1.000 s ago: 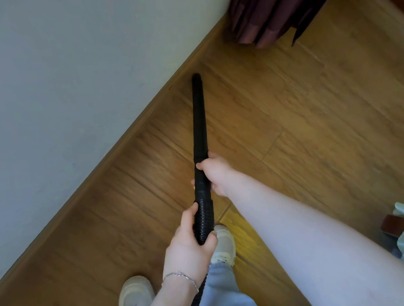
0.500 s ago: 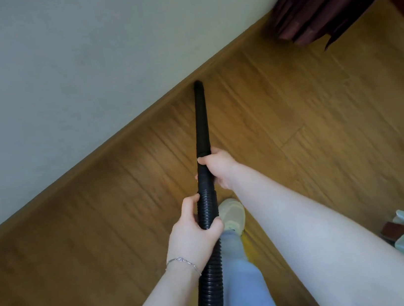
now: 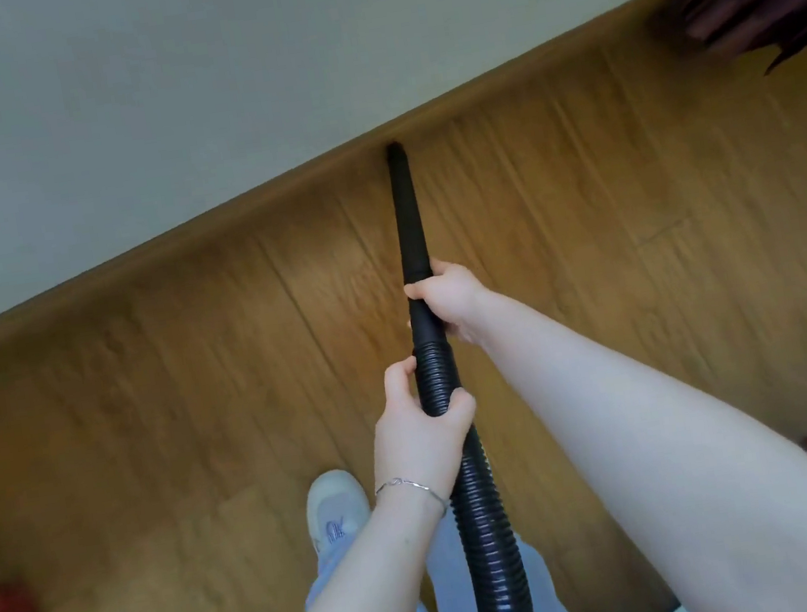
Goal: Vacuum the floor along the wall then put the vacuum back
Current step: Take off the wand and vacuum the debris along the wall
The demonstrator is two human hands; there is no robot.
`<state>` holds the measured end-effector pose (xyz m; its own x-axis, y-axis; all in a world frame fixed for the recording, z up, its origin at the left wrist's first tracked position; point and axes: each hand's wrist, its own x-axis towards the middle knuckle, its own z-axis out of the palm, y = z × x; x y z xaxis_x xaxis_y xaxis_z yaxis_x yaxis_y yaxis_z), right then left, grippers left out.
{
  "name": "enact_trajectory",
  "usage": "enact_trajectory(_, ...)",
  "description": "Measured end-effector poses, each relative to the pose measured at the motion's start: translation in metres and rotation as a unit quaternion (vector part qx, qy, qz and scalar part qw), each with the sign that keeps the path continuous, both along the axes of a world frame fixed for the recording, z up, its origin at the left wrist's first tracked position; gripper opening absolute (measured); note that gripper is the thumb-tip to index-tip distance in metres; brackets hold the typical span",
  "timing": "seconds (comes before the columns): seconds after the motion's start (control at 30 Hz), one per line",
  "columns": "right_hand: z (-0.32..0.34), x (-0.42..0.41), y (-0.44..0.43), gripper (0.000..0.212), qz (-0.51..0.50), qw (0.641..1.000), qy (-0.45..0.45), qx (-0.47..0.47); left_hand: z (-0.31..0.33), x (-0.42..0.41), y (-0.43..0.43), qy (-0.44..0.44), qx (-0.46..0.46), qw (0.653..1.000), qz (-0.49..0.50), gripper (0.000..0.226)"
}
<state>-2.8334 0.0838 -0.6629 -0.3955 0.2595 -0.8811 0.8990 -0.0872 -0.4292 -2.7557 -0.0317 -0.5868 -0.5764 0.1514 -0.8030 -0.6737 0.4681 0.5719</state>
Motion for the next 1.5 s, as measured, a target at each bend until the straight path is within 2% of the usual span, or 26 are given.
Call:
enact_trajectory(0.3,0.004,0.026,-0.059,0.064,0.104,0.994,-0.017,-0.011,0.008,0.051,-0.029,-0.017,0.006,0.991,0.136,0.042)
enact_trajectory(0.6,0.011,0.025,-0.130,0.048,0.237,0.970,-0.018,-0.045,0.010,0.068,-0.062,-0.014,-0.027,0.971,0.237,0.040)
enact_trajectory(0.8,0.004,0.035,-0.166,0.057,0.272,0.962,-0.015,-0.030,0.006,0.082,-0.091,-0.021,-0.028,0.958,0.284,0.043)
enact_trajectory(0.97,0.007,0.029,-0.220,0.052,0.374,0.927,0.001,-0.031,0.007,0.077,-0.113,-0.013,-0.033,0.930,0.366,0.045)
enact_trajectory(1.1,0.006,0.019,-0.258,0.056,0.415,0.909,-0.002,-0.035,0.004,0.068,-0.140,-0.002,-0.036,0.912,0.408,0.044)
enact_trajectory(1.33,0.006,-0.008,-0.304,0.044,0.475,0.879,-0.008,-0.041,-0.008,0.046,-0.172,0.013,-0.044,0.896,0.442,0.047)
enact_trajectory(1.5,0.004,-0.036,-0.329,0.042,0.513,0.858,-0.005,-0.008,-0.017,0.019,-0.183,0.022,-0.007,0.876,0.482,0.050)
